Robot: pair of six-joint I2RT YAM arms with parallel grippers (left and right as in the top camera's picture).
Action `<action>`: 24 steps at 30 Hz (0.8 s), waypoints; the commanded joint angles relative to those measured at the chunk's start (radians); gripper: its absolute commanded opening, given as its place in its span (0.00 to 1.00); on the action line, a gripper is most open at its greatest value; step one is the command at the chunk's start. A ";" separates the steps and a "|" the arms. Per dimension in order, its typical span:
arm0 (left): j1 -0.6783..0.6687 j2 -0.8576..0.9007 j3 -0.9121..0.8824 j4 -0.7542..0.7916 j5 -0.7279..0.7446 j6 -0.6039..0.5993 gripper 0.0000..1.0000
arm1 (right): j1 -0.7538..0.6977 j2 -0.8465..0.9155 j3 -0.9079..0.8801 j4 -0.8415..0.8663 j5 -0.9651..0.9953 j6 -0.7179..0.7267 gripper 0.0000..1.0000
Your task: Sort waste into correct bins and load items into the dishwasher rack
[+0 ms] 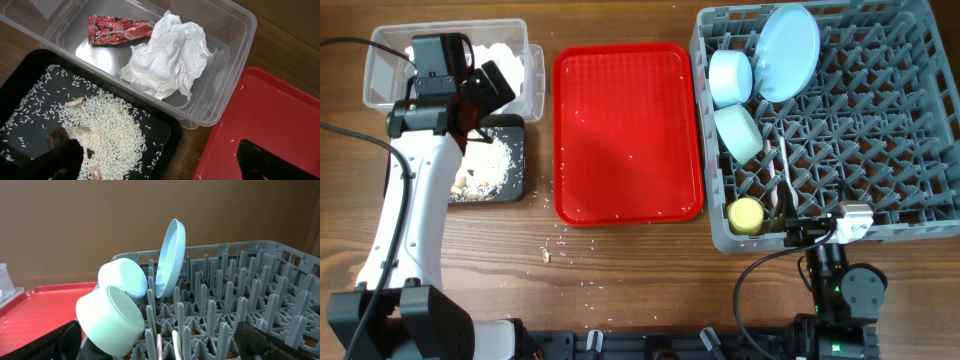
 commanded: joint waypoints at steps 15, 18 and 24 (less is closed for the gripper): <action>0.003 -0.021 0.011 -0.024 -0.058 -0.009 1.00 | -0.003 0.001 -0.003 0.002 0.005 0.011 1.00; 0.022 -0.109 -0.022 -0.007 -0.087 -0.006 1.00 | -0.003 0.001 -0.003 0.002 0.005 0.011 1.00; 0.113 -0.525 -0.396 0.364 0.220 0.158 1.00 | -0.003 0.001 -0.003 0.002 0.005 0.011 1.00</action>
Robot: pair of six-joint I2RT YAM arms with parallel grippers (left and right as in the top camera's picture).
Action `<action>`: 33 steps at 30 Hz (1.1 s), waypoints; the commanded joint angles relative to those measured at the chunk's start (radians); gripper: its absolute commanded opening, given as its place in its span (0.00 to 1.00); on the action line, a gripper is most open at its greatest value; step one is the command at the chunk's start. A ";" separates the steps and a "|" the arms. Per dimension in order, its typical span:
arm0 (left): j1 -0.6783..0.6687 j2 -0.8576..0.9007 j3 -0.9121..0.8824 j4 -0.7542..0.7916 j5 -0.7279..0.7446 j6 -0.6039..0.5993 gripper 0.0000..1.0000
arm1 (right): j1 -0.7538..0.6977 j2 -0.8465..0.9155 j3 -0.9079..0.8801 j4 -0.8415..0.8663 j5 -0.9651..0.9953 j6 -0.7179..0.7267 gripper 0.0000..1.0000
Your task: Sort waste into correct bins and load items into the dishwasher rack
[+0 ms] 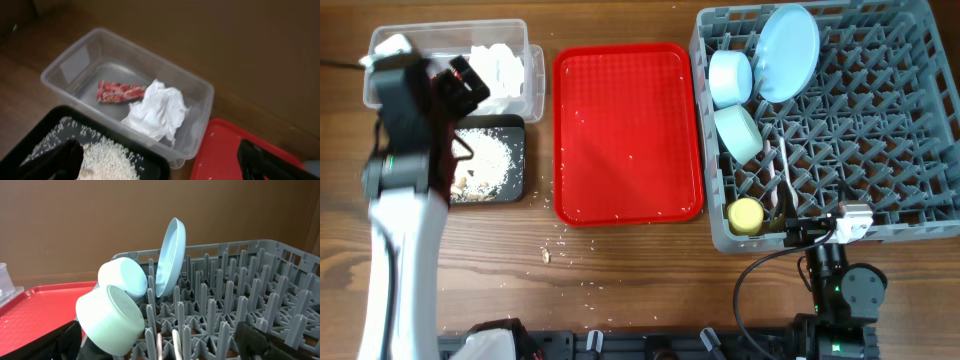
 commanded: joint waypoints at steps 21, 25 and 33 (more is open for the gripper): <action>0.056 -1.237 -1.139 0.343 0.220 0.167 1.00 | -0.003 -0.002 -0.003 0.002 0.005 0.011 1.00; 0.056 -1.237 -1.139 0.344 0.220 0.167 1.00 | -0.003 -0.002 -0.003 0.002 0.005 0.011 1.00; 0.056 -1.237 -1.139 0.344 0.220 0.167 1.00 | -0.003 -0.002 -0.003 0.002 0.005 0.011 1.00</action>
